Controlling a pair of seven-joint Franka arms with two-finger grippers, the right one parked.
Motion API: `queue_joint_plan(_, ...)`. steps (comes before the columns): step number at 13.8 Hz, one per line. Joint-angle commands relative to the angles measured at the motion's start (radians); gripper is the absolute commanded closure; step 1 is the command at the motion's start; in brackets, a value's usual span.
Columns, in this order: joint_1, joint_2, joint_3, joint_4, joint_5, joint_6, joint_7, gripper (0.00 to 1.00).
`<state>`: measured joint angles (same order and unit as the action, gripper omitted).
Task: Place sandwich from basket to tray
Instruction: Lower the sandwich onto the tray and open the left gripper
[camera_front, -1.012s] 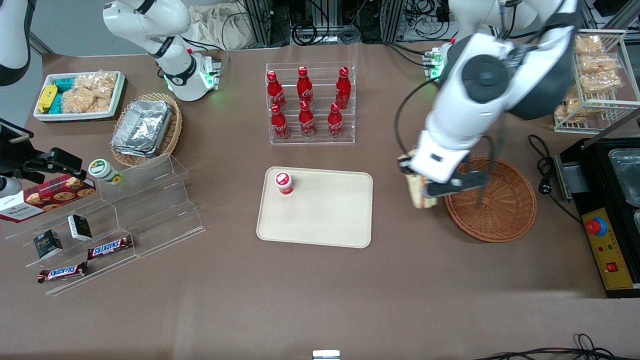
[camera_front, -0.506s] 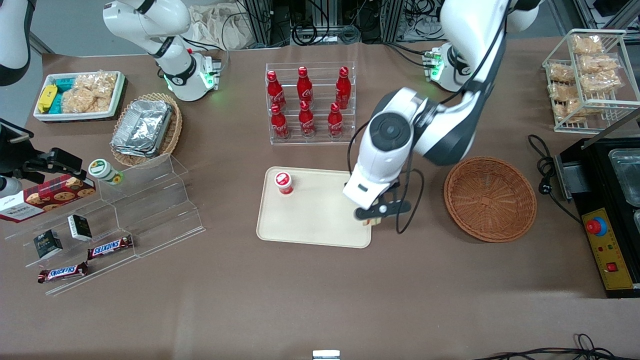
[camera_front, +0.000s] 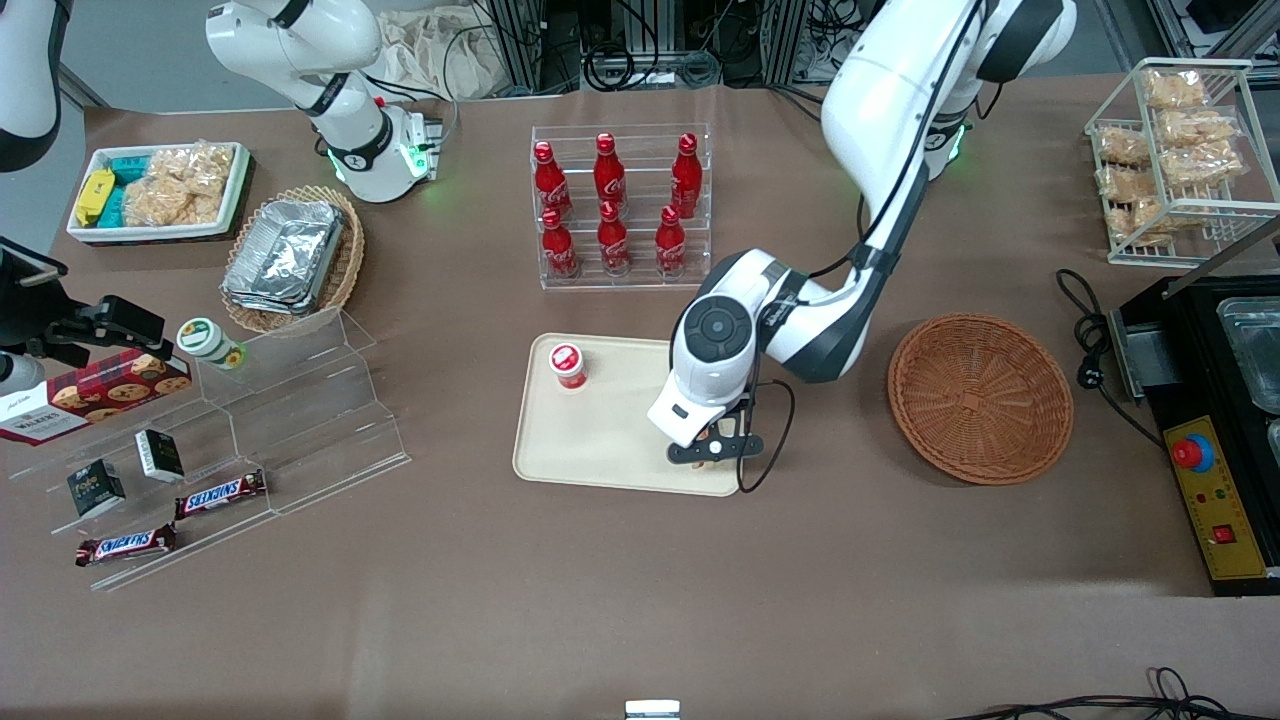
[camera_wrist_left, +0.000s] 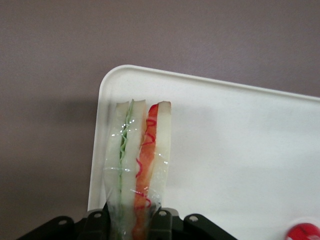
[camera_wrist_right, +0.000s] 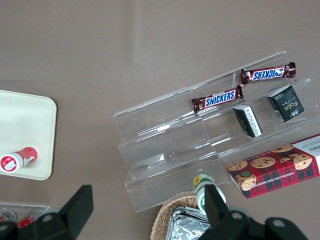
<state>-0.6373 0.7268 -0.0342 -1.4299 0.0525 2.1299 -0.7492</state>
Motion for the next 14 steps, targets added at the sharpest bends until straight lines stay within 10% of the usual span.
queue_joint_plan(1,-0.031,0.063,0.013,0.036,0.041,-0.005,0.004,0.68)
queue_joint_plan(3,-0.045,0.083,0.013,0.036,0.047,0.019,0.005,0.58)
queue_joint_plan(6,-0.045,0.071,0.014,0.036,0.044,0.019,-0.01,0.0)
queue_joint_plan(14,0.085,-0.304,0.02,0.01,-0.008,-0.12,-0.272,0.0)
